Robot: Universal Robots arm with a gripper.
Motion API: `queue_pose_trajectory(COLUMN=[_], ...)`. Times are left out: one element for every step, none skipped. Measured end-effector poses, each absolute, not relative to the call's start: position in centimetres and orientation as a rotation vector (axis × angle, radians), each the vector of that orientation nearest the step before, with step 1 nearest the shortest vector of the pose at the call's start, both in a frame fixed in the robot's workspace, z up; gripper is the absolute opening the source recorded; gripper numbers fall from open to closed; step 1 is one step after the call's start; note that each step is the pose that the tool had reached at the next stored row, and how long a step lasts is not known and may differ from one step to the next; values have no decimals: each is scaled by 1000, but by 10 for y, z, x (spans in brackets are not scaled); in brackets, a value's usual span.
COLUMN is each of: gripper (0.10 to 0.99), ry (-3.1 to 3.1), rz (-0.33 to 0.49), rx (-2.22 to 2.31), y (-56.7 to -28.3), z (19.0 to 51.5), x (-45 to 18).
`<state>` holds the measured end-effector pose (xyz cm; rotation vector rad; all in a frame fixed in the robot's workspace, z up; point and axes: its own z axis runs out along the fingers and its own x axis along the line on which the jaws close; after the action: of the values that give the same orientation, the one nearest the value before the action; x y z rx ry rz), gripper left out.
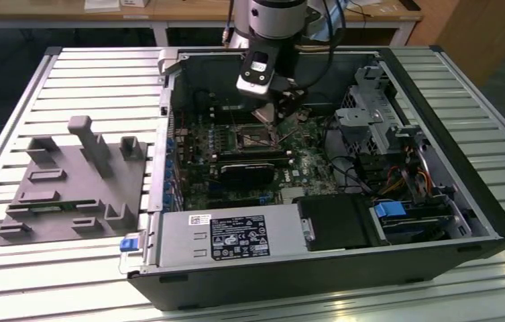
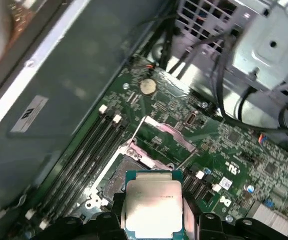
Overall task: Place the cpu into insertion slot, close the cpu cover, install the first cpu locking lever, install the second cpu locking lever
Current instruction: 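Place the cpu into insertion slot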
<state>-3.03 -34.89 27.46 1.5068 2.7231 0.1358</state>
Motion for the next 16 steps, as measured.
queue_pose_trajectory(gripper=[537, 537, 537, 537, 537, 537, 537, 537, 537, 537, 537, 537, 537, 537, 537, 537], ry=[2707, 2694, 2678, 2663, 2648, 2633, 2617, 2601, 2586, 2571, 2556, 2542, 2527, 2511, 2496, 2478], rz=[135, 135, 134, 134, 134, 133, 133, 132, 132, 131, 131, 130, 130, 129, 129, 128], rx=[1533, 1555, 1581, 1604, 1628, 1651, 1674, 1697, 1719, 1741, 1761, 1781, 1801, 1821, 1841, 1863], y=[-349, -349, -349, -349, -349, -349, -349, -349, -349, -349, -349, -349, -349, -349, -349, -349], z=[274, 273, 273, 272, 271, 271, 270, 269, 268, 268, 267, 266, 266, 265, 264, 264], x=[-30, -30, -30, -30, -30, -30, -30, -30, -30, -30, -30, -30, -30, -30, -30, -30])
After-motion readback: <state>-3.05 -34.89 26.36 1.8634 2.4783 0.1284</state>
